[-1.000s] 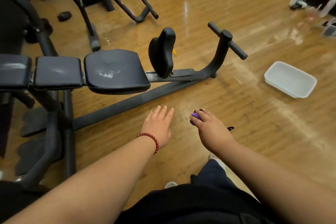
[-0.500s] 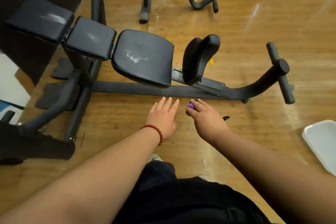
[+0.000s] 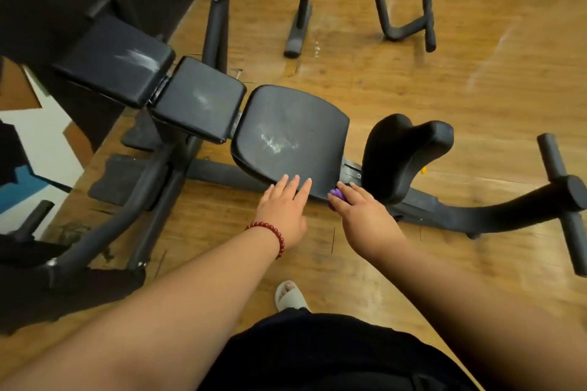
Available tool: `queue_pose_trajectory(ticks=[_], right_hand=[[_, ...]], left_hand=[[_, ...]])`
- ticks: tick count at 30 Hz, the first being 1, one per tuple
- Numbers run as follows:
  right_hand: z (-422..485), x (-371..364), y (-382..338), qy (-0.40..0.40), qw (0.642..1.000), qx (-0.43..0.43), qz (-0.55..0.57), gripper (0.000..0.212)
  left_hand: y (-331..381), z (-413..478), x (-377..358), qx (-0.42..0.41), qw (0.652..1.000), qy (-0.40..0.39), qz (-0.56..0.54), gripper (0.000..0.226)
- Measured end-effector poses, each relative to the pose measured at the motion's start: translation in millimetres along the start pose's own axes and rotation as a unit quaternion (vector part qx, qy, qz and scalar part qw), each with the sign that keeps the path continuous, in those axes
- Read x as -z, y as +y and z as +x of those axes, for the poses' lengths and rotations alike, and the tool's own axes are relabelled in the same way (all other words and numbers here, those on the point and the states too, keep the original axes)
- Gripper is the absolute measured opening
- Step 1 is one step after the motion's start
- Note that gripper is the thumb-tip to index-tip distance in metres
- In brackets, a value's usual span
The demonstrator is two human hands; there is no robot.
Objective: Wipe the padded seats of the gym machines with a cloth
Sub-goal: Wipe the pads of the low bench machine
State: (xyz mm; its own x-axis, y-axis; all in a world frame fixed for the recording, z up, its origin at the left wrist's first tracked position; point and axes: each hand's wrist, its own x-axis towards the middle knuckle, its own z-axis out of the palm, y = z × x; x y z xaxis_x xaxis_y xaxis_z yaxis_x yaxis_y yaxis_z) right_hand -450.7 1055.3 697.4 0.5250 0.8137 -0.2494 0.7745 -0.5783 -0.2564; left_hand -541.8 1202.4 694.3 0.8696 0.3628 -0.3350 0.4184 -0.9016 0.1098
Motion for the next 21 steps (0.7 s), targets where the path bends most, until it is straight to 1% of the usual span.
queue_pose_trajectory(ticks=[3,8,11,15,21], right_hand=[[37.6,6.2,-6.2,0.001,1.000,0.004,0.007,0.064],[93.7,22.8,-12.7,-0.004,0.999,0.048,0.004,0.062],[131.7,32.2,-8.9,-0.019,0.996,0.086,-0.001,0.062],[185.8,45.9,-2.8,-0.046,0.988,0.145,-0.019,0.059],[253.8,72.5,-6.6,-0.066,0.967,0.244,-0.040,0.055]], left_hand=[[-26.3,25.9,18.9,0.012,1.000,0.000,0.008,0.072],[-66.0,56.3,32.7,0.061,0.998,0.010,-0.006,0.072],[-79.0,75.7,39.2,0.098,0.995,0.011,-0.024,0.072],[-90.0,104.7,55.1,0.151,0.986,0.031,-0.055,0.072],[-98.2,132.3,73.6,0.232,0.968,0.047,-0.081,0.072]])
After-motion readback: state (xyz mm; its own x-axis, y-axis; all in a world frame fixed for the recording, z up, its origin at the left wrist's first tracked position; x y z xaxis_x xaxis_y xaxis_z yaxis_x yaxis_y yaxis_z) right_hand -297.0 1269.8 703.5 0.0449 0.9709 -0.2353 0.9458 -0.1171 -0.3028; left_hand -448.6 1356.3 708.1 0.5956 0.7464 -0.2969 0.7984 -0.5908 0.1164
